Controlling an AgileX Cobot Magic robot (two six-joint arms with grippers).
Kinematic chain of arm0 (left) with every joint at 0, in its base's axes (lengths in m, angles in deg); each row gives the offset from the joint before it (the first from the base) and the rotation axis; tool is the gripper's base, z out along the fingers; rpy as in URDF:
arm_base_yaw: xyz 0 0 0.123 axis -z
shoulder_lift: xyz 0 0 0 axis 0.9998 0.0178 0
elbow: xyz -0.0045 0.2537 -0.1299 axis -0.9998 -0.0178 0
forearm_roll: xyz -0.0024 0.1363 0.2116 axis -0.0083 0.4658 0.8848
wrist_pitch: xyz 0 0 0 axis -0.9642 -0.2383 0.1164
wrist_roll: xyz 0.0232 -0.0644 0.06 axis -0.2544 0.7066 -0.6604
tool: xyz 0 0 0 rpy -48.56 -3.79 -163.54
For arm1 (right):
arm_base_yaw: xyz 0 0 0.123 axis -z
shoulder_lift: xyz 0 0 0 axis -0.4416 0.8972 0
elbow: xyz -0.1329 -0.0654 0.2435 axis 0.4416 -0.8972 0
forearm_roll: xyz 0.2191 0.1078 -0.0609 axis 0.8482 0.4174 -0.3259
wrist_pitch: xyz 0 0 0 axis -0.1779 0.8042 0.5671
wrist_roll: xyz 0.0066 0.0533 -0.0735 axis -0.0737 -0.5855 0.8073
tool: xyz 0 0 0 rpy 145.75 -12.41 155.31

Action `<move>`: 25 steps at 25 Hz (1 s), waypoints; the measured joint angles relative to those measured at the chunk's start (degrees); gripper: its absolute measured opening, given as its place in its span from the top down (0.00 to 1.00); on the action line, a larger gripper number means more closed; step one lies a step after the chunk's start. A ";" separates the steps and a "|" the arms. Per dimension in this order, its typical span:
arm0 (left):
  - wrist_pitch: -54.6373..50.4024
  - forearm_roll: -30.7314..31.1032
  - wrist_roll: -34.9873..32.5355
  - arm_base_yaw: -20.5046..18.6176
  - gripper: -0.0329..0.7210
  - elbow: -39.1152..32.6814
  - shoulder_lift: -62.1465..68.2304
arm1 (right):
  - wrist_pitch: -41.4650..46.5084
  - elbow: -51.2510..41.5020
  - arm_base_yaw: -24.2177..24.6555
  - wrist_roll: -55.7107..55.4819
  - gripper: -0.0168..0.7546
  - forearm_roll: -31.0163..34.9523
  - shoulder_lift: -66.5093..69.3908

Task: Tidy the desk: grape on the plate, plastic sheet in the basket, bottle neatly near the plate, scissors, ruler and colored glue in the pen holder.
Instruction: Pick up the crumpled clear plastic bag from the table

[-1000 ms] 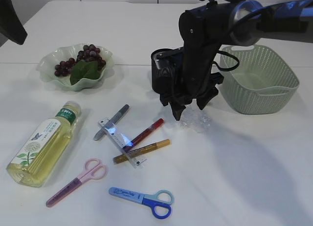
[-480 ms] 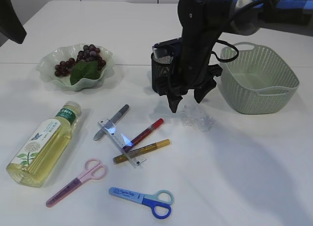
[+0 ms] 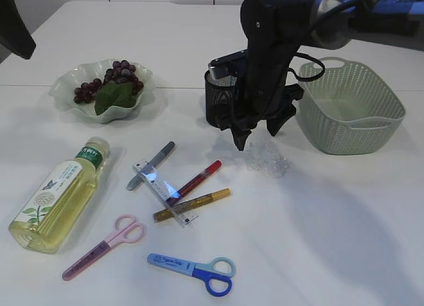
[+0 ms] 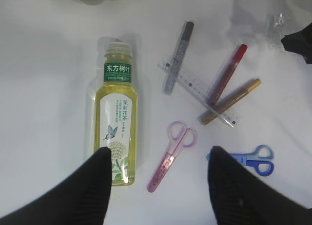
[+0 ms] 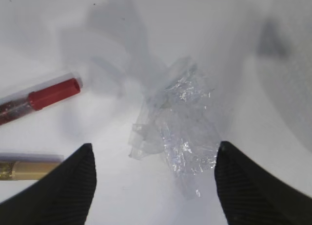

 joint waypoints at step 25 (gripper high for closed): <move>0.00 0.58 0.00 0.00 0.35 0.00 0.00 | -1.67 0.00 0.00 -0.02 0.22 -3.90 4.86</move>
